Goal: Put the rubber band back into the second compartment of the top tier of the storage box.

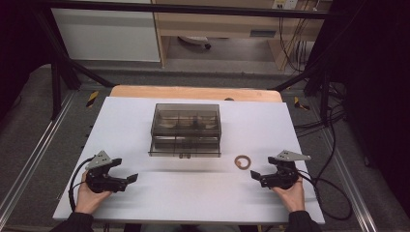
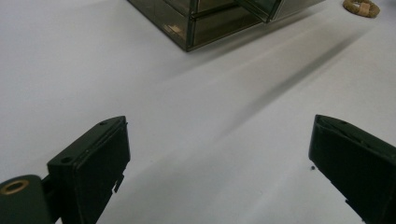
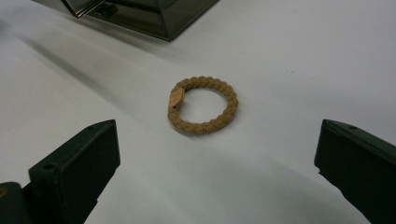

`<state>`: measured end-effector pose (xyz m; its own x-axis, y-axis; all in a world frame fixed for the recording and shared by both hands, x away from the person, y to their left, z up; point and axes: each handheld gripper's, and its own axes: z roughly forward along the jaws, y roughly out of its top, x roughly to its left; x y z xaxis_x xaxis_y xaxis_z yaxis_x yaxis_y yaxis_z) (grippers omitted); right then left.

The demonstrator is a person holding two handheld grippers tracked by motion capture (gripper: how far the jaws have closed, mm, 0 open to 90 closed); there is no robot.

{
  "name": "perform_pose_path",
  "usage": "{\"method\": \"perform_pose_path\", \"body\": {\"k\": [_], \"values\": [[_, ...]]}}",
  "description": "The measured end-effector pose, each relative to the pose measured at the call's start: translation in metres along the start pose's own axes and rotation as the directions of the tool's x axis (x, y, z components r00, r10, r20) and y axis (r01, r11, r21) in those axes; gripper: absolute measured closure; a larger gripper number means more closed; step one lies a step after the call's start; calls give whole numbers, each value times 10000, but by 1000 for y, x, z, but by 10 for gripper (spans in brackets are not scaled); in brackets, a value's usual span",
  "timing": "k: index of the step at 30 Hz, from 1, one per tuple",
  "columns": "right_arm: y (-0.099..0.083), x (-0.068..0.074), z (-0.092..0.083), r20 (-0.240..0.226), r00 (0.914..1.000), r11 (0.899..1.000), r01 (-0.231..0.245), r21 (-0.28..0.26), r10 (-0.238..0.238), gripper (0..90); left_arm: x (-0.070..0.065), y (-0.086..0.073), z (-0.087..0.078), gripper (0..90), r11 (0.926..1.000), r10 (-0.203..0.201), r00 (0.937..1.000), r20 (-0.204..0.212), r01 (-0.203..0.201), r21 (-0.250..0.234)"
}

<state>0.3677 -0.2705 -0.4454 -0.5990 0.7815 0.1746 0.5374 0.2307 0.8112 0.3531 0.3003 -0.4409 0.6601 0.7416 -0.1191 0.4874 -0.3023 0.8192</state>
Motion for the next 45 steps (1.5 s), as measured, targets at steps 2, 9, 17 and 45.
{"method": "perform_pose_path", "body": {"k": [2, 9, 17, 45], "values": [[2, 1, 2, 47, 10000, 10000, -5, 41, 5, 7, 0, 0, 0, 48, 10000, 7, 10000, -11, -7, -17], [7, 2, 9, 230, 9997, 9998, 90, 151, -94, 10, 1, 0, 0, 48, 10000, -26, 10000, -36, 26, -3], [12, 2, 11, 383, 9993, 9999, 40, 123, -45, 14, 0, 0, 0, 48, 10000, -14, 10000, -45, 14, -20], [30, -4, 38, 630, 9972, 9984, 369, 421, -395, 170, 1, -1, -1, 50, 9999, -83, 9999, -61, 82, -87]]}}
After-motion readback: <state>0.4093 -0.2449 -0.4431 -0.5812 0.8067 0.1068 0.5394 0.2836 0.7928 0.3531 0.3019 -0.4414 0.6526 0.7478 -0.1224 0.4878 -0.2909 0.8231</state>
